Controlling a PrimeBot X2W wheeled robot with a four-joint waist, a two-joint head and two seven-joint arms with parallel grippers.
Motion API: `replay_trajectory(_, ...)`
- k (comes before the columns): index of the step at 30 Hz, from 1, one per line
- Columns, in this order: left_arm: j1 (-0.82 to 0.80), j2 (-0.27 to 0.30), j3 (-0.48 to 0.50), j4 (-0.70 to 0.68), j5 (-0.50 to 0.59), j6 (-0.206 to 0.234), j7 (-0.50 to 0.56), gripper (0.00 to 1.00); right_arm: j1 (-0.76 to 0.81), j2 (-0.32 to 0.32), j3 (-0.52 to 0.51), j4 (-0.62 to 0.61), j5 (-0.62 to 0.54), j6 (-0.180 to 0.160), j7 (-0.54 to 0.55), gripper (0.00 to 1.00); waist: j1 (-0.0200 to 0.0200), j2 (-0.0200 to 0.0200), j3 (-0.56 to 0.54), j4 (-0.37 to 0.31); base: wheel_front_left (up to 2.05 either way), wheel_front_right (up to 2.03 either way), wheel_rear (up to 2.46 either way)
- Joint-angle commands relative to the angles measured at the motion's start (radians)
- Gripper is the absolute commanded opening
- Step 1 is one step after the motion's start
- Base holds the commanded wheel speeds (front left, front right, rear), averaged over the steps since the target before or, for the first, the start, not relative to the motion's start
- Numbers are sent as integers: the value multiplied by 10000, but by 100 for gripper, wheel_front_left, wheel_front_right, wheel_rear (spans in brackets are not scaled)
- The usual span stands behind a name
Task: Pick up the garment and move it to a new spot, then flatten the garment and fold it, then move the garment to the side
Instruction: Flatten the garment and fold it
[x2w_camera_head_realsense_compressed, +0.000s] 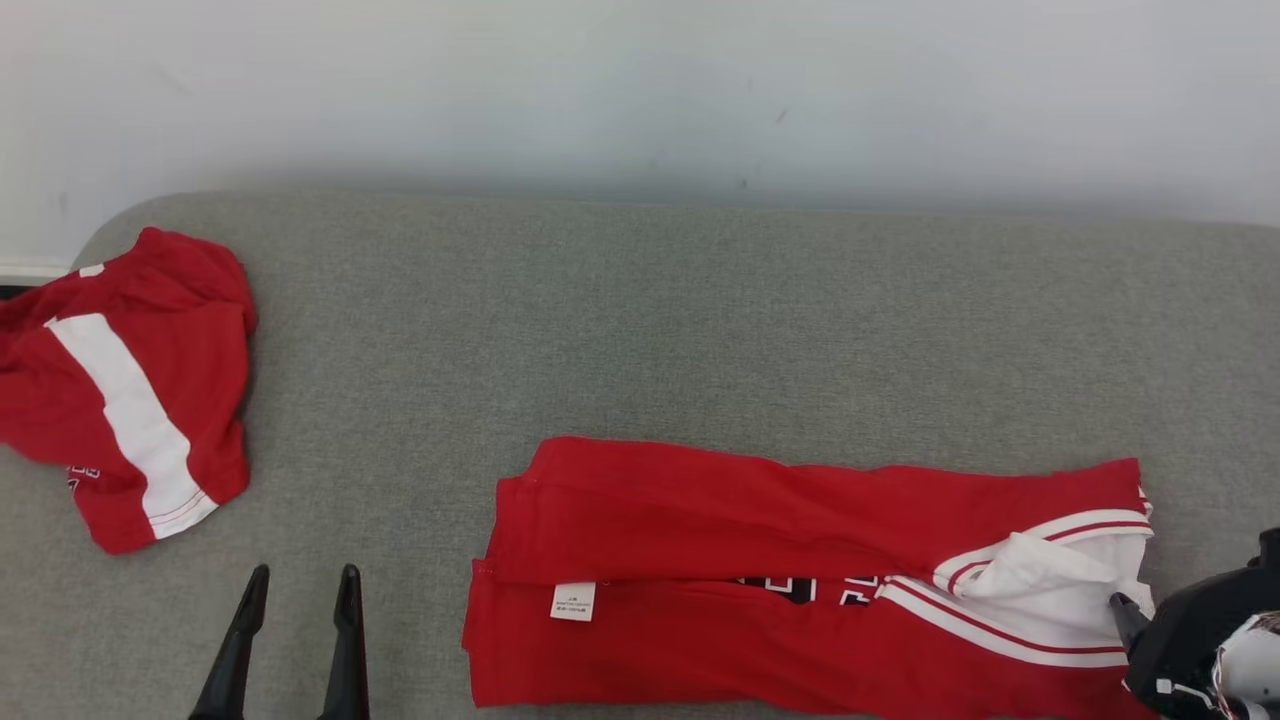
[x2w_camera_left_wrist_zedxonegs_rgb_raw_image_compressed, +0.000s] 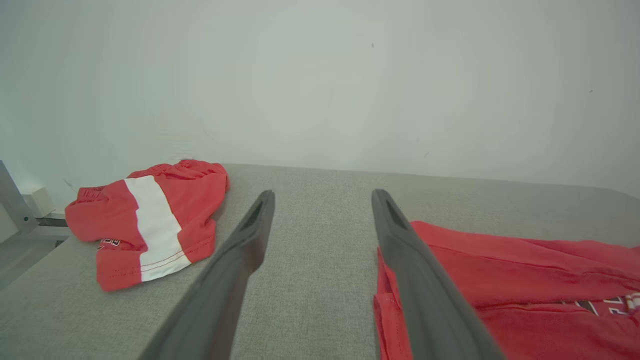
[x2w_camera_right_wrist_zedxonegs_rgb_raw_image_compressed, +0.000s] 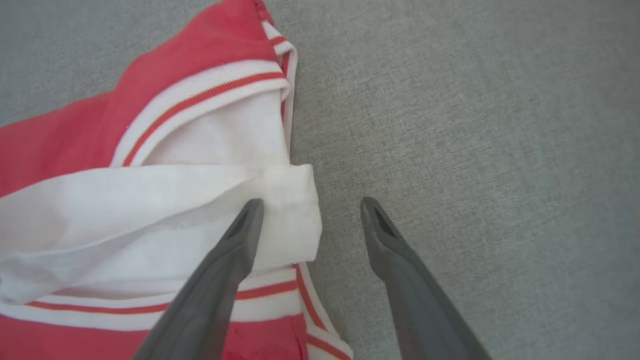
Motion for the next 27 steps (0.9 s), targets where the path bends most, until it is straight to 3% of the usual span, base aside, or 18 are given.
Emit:
replay_trajectory(1, -51, -106, -10, -9, 114, -65, -26, 100, -206, 41, -61, 271, -78, -24, -26, 100, 0, -1, 231, 281, 0, 0, 0)
replay_trajectory(7, -57, -247, 40, 155, 249, -35, -26, 100, -323, 104, 462, 1576, -197, -23, 383, 100, 0, -1, 409, 538, 0, 0, 0)
replay_trajectory(13, -72, -281, 110, 168, 250, 2, -26, 100, -286, 191, 1084, 2033, 202, 13, 530, 100, 0, -1, 416, 531, 0, 0, 0)
replay_trajectory(14, -60, -304, 92, 189, 236, 1, -26, 100, -276, 202, 1156, 2051, 243, 13, 543, 76, 0, -1, 395, 506, 0, 0, 0)
replay_trajectory(15, -46, -325, 85, 199, 225, 4, -26, 100, -272, 204, 1237, 2053, 251, 14, 531, 41, 0, -1, 370, 471, 0, 0, 0)
replay_trajectory(17, -19, -358, 73, 224, 191, 21, -26, 100, -284, 192, 1322, 1999, 267, 14, 430, 13, 0, -1, 333, 405, 0, 0, 0)
replay_trajectory(18, -10, -368, 63, 223, 187, 38, -26, 100, -313, 173, 1301, 1942, 252, 13, 327, 5, 0, -1, 317, 366, 0, 0, 0)
replay_trajectory(19, -1, -376, 60, 227, 176, 60, -26, 100, -355, 147, 1236, 1886, 196, 10, 225, 0, 0, -1, 302, 322, 0, 0, 0)
replay_trajectory(27, 120, -265, 340, 92, 62, 283, -5, 100, -805, -8, -34, 1431, -567, -26, -870, 0, 0, -1, 202, -92, 0, 0, 0)
